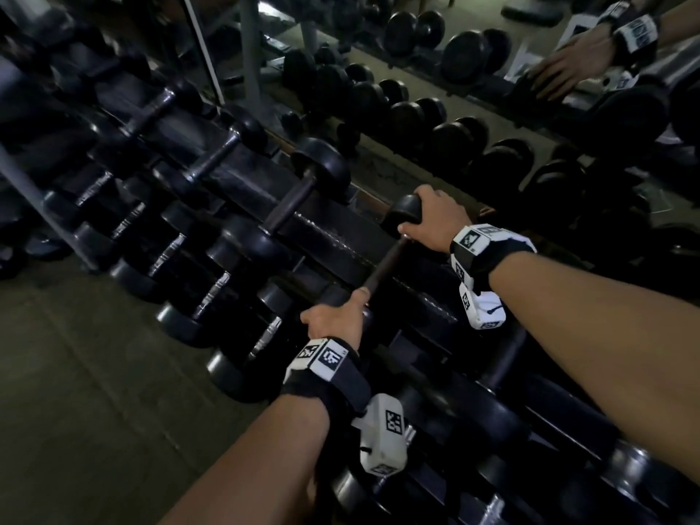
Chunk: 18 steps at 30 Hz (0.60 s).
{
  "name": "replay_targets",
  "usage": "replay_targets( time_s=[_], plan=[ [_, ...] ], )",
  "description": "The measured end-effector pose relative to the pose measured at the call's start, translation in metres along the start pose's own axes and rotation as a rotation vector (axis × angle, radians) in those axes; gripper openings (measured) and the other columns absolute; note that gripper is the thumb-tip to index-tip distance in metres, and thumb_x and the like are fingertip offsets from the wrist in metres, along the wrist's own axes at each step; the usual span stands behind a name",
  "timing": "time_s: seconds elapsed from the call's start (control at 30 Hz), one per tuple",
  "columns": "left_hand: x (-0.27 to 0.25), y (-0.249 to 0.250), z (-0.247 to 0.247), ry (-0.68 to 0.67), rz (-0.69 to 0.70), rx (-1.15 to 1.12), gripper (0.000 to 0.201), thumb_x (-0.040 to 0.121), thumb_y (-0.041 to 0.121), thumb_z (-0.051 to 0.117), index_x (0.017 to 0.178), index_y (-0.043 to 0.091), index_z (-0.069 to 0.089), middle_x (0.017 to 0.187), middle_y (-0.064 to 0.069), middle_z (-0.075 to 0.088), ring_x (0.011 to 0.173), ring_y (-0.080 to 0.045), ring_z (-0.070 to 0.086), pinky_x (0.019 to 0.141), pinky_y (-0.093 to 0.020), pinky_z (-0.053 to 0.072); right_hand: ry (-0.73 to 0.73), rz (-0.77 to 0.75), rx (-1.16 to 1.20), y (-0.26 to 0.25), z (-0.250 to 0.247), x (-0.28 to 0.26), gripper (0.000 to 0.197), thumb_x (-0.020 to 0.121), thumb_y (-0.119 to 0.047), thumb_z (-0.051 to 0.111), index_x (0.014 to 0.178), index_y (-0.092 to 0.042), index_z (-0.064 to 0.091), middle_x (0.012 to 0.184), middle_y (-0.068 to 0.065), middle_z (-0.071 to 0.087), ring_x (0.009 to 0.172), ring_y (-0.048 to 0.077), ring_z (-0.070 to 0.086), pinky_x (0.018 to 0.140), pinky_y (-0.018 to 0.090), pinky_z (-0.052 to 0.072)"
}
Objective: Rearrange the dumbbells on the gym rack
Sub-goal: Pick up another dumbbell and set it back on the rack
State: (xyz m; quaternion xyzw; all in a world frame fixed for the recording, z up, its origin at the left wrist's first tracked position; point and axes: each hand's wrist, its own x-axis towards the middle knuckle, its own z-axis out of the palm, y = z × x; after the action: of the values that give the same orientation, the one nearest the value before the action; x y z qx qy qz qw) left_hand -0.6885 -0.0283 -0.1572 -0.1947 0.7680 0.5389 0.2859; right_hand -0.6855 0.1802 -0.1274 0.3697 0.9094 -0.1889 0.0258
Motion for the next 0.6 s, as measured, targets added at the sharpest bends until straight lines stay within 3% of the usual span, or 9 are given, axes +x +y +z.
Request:
replay_targets(
  time_s=[0.1, 0.2, 0.3, 0.37, 0.47, 0.6],
  plan=[
    [-0.019, -0.011, -0.01, 0.01, 0.028, -0.012, 0.099, 0.047, 0.06, 0.074, 0.12, -0.005, 0.056, 0.109, -0.017, 0.069, 0.094, -0.034, 0.067, 0.086, -0.037, 0.054, -0.014, 0.017, -0.009, 0.006, -0.007, -0.022, 0.072, 0.086, -0.038, 0.074, 0.142, -0.011, 0.036, 0.14, 0.019, 0.049, 0.126, 0.043, 0.053, 0.101, 0.047, 0.045],
    [-0.047, -0.028, -0.021, -0.046, 0.003, 0.004, 0.084, 0.057, 0.046, 0.073, 0.12, -0.008, 0.058, 0.108, -0.022, 0.069, 0.096, -0.037, 0.067, 0.088, -0.04, 0.055, -0.022, 0.012, -0.024, 0.016, -0.026, -0.053, 0.071, 0.088, -0.037, 0.071, 0.144, -0.011, 0.035, 0.14, 0.019, 0.051, 0.125, 0.041, 0.055, 0.102, 0.046, 0.046],
    [-0.082, -0.043, -0.025, -0.075, 0.089, 0.053, 0.054, 0.073, 0.032, 0.071, 0.115, -0.001, 0.063, 0.108, -0.019, 0.071, 0.099, -0.036, 0.066, 0.088, -0.035, 0.051, 0.001, 0.021, -0.034, 0.03, -0.052, -0.094, 0.061, 0.089, -0.037, 0.069, 0.14, -0.012, 0.045, 0.134, 0.018, 0.06, 0.121, 0.037, 0.059, 0.1, 0.043, 0.049],
    [-0.108, -0.048, -0.022, -0.115, 0.18, 0.056, 0.043, 0.082, 0.024, 0.068, 0.12, 0.005, 0.06, 0.108, -0.011, 0.069, 0.101, -0.031, 0.063, 0.085, -0.028, 0.044, 0.035, 0.047, -0.038, 0.041, -0.069, -0.126, 0.059, 0.089, -0.039, 0.068, 0.139, -0.014, 0.05, 0.132, 0.016, 0.063, 0.12, 0.035, 0.061, 0.1, 0.041, 0.049],
    [-0.147, -0.052, -0.015, -0.218, 0.235, 0.023, 0.045, 0.086, 0.022, 0.067, 0.127, 0.01, 0.054, 0.106, -0.006, 0.066, 0.097, -0.024, 0.059, 0.081, -0.023, 0.036, 0.068, 0.071, -0.075, 0.057, -0.088, -0.172, 0.053, 0.088, -0.04, 0.068, 0.135, -0.017, 0.055, 0.128, 0.013, 0.066, 0.118, 0.034, 0.062, 0.1, 0.041, 0.05],
    [-0.189, -0.062, -0.005, -0.28, 0.232, 0.015, 0.052, 0.085, 0.025, 0.067, 0.133, 0.012, 0.052, 0.125, -0.011, 0.061, 0.114, -0.029, 0.058, 0.086, -0.026, 0.039, 0.092, 0.104, -0.112, 0.084, -0.112, -0.217, 0.047, 0.088, -0.038, 0.068, 0.13, -0.017, 0.06, 0.126, 0.013, 0.067, 0.117, 0.034, 0.062, 0.1, 0.043, 0.05]
  ],
)
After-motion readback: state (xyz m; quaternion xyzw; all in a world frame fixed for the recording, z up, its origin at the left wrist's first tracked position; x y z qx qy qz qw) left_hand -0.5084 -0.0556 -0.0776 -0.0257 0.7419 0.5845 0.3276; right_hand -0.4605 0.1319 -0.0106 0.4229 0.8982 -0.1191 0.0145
